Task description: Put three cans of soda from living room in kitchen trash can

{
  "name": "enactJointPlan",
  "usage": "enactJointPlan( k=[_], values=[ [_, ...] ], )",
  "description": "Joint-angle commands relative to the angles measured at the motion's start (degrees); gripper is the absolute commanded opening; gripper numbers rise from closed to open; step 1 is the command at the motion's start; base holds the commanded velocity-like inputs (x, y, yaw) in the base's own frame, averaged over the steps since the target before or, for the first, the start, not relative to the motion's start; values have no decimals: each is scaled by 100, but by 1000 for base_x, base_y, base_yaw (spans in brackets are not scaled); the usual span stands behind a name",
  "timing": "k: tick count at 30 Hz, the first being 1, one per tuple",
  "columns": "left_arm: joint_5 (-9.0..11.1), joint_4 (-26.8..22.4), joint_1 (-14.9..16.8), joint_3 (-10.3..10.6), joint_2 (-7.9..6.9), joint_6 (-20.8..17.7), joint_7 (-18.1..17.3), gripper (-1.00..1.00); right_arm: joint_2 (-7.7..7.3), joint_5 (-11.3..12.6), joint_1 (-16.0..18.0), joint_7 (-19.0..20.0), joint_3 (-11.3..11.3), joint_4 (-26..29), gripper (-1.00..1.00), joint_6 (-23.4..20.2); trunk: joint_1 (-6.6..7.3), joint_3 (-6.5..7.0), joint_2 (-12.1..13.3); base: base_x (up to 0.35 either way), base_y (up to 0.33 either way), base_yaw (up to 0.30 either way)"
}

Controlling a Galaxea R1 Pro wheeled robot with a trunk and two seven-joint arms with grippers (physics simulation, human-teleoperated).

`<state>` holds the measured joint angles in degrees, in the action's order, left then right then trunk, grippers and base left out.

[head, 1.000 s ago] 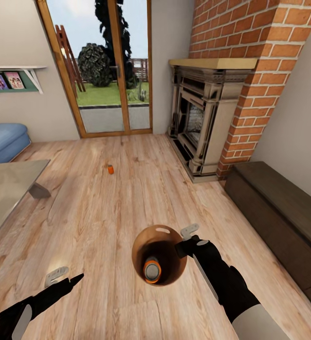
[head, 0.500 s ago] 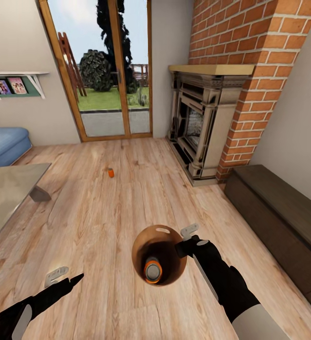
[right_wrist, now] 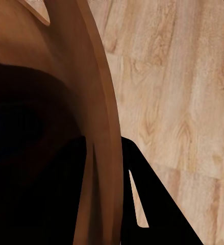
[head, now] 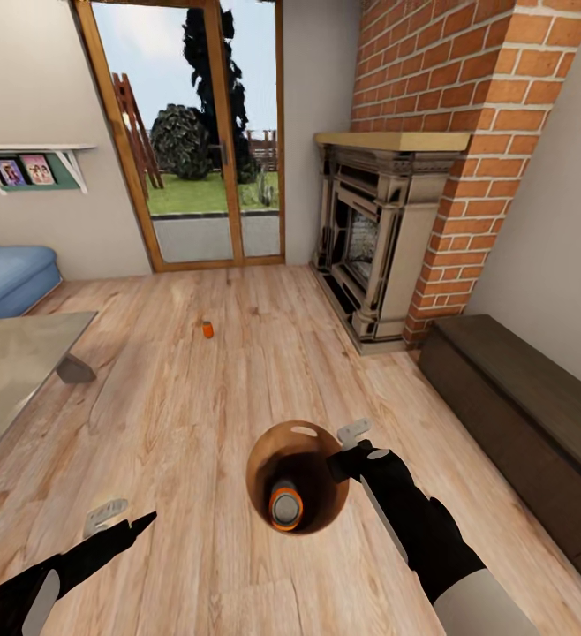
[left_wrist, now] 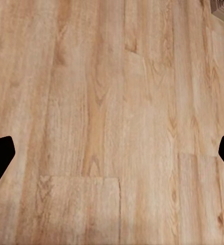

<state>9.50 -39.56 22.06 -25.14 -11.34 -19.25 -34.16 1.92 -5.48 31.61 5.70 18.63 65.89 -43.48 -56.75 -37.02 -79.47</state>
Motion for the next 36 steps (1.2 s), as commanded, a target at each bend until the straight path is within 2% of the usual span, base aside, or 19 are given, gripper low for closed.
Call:
enactJointPlan(
  k=[1,18,36],
  values=[
    [0,0,0,0,0,0,-1,100,1,63,2,19,0,3,-100,-2,0,10,0,0,0,0],
    [0,0,0,0,0,0,5,100,1,56,1,19,0,-6,-100,-11,0,61,0,3,0,0],
    [0,0,0,0,0,0,0,100,3,54,3,17,8,-6,-100,-11,0,61,0,319,0,0]
  ],
)
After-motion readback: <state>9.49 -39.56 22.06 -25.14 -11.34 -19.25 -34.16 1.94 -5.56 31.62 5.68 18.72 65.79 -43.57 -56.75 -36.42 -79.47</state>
